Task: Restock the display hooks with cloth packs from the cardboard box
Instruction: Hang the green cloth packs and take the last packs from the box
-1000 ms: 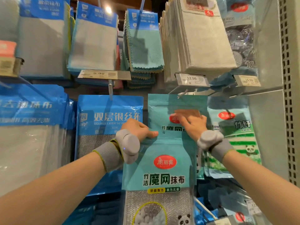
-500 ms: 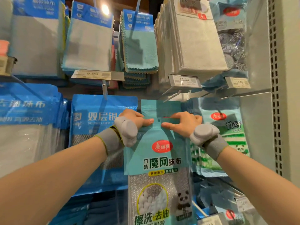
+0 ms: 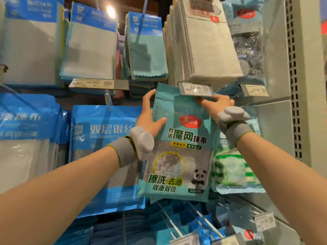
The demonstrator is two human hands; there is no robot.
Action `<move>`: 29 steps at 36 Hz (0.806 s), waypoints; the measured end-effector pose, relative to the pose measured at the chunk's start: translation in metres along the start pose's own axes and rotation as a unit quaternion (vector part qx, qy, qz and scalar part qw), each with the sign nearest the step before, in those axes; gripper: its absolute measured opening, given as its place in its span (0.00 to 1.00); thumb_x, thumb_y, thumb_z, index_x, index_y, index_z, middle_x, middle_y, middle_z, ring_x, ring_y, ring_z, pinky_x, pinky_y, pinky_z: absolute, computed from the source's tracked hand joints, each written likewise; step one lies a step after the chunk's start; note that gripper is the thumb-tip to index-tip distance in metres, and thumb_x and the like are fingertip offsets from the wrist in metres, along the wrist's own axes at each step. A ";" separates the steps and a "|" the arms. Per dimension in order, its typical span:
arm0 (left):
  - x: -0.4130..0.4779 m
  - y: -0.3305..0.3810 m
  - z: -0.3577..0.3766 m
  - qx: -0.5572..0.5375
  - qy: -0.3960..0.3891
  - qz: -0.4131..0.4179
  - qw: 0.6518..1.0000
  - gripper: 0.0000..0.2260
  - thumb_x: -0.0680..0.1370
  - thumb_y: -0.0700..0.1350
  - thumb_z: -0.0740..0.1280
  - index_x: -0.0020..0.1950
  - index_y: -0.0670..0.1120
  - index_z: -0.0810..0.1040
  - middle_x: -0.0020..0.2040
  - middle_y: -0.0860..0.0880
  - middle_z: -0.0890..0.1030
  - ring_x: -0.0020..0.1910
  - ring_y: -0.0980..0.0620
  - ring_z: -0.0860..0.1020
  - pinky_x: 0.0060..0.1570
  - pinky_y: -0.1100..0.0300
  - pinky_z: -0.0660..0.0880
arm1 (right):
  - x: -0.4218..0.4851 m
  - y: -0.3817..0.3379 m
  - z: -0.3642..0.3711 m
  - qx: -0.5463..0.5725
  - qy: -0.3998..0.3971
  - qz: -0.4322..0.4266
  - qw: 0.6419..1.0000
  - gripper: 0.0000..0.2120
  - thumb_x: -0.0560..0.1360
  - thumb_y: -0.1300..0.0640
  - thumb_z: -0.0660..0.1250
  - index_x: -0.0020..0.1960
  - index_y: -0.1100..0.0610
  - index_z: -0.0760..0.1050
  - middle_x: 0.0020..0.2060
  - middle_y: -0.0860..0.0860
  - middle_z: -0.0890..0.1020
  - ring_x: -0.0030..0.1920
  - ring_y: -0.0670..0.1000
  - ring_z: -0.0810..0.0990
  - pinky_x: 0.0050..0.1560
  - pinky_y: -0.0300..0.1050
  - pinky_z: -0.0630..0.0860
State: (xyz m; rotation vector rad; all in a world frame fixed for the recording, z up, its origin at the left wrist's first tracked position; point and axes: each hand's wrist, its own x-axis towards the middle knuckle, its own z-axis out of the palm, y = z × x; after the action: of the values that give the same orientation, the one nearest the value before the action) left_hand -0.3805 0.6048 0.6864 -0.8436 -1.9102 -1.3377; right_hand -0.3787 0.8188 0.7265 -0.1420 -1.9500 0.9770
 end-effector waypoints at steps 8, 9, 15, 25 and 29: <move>-0.006 -0.007 0.007 0.027 -0.065 0.050 0.996 0.31 0.76 0.33 0.64 0.74 0.52 0.57 0.70 0.51 0.66 0.62 0.54 0.72 0.59 0.69 0.67 | 0.005 0.002 -0.012 -0.037 -0.060 0.001 0.998 0.32 0.57 0.29 0.66 0.52 0.48 0.81 0.51 0.54 0.82 0.52 0.57 0.79 0.57 0.53 0.77; -0.006 -0.008 0.008 0.044 -0.068 0.046 0.996 0.30 0.76 0.34 0.64 0.74 0.52 0.58 0.70 0.51 0.66 0.60 0.56 0.70 0.54 0.74 0.65 | 0.004 0.001 -0.012 -0.042 -0.074 0.006 0.996 0.28 0.58 0.31 0.68 0.47 0.50 0.81 0.48 0.53 0.83 0.49 0.56 0.80 0.54 0.52 0.78; -0.013 -0.026 0.012 0.032 -0.065 0.006 0.997 0.32 0.76 0.36 0.66 0.75 0.51 0.58 0.74 0.51 0.62 0.72 0.52 0.62 0.56 0.78 0.56 | -0.001 0.009 -0.003 -0.114 -0.073 -0.002 0.991 0.42 0.49 0.19 0.61 0.53 0.44 0.80 0.54 0.52 0.81 0.57 0.56 0.77 0.59 0.56 0.75; -0.004 -0.012 0.008 0.005 -0.027 0.070 0.997 0.32 0.74 0.33 0.67 0.73 0.55 0.61 0.63 0.59 0.69 0.60 0.61 0.71 0.55 0.77 0.68 | -0.013 0.001 -0.010 -0.090 0.025 -0.028 0.995 0.35 0.59 0.21 0.58 0.62 0.35 0.71 0.63 0.57 0.69 0.61 0.66 0.71 0.65 0.55 0.69; -0.005 -0.017 0.008 -0.025 -0.033 0.043 0.998 0.33 0.74 0.33 0.66 0.73 0.57 0.61 0.67 0.55 0.70 0.63 0.53 0.74 0.64 0.57 0.72 | 0.018 0.015 0.005 -0.034 0.015 -0.042 0.998 0.36 0.44 0.14 0.53 0.49 0.22 0.70 0.57 0.53 0.79 0.58 0.55 0.77 0.62 0.55 0.73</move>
State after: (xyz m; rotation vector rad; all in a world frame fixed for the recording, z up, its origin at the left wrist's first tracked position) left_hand -0.3922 0.6076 0.6710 -0.9957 -1.8750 -1.3262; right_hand -0.3965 0.8343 0.7271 -0.1122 -1.9462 0.8486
